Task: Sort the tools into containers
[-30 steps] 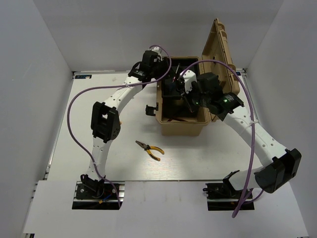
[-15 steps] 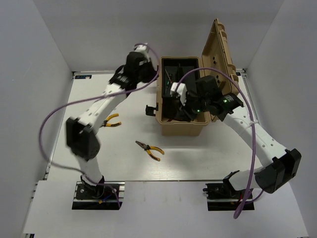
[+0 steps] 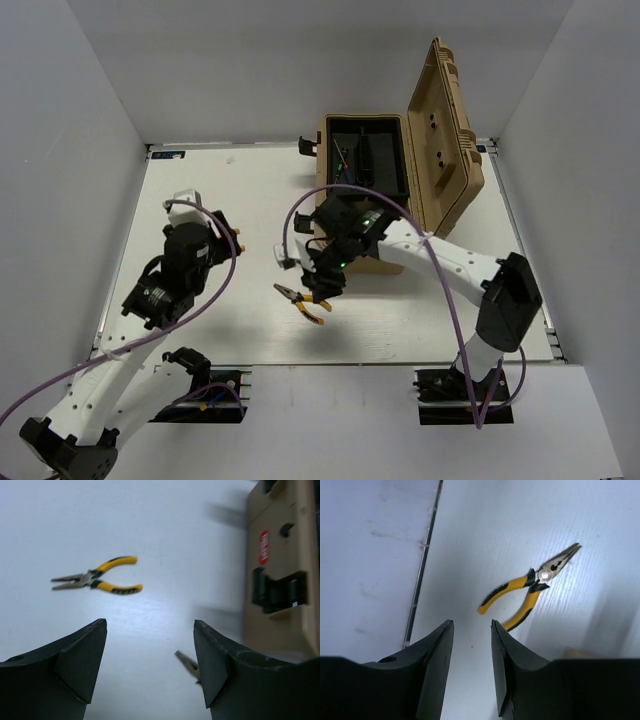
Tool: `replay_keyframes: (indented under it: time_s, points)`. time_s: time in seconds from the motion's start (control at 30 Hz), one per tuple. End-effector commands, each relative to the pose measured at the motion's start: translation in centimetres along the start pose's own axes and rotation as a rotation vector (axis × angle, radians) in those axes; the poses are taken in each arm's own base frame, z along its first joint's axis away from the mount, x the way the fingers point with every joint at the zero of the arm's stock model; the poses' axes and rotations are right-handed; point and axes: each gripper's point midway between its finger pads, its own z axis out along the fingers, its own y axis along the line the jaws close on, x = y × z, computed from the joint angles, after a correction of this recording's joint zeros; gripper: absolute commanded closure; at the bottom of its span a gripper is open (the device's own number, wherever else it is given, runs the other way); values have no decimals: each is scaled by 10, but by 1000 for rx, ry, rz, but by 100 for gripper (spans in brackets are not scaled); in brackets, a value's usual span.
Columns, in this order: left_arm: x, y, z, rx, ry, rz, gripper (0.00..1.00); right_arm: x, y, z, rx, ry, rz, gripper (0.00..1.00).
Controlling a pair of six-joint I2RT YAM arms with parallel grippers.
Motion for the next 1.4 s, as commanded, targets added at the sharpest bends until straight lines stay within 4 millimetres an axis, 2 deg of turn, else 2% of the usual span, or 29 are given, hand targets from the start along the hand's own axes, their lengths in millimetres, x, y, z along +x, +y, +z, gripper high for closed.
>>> replay_keyframes:
  time_s: [0.0,0.03,0.17,0.37,0.47,0.67,0.83,1.07,1.23,1.37]
  points:
    - [12,30,-13,-92,-4,0,20,4,-15,17,80,82,-54,56]
    - [13,31,-14,-91,-7,-2,20,11,-27,24,106,106,-60,54]
    - [24,43,-18,-120,4,21,18,28,-60,28,236,197,-73,50]
    - [19,66,-36,-193,-54,-37,16,39,-83,45,321,268,-30,50]
    - [7,80,-52,-224,-124,-88,10,53,-85,59,310,316,-11,48]
    - [-6,88,-71,-191,-222,-167,9,73,-85,75,304,372,7,47]
    - [-3,88,-70,-195,-215,-161,9,86,-91,83,320,414,23,47]
    - [-5,86,-71,-180,-223,-162,9,98,-83,97,272,442,49,47]
    - [-4,85,-71,-172,-219,-162,9,91,-82,97,274,431,54,47]
    - [-6,84,-71,-168,-226,-167,9,100,-81,106,249,456,79,48]
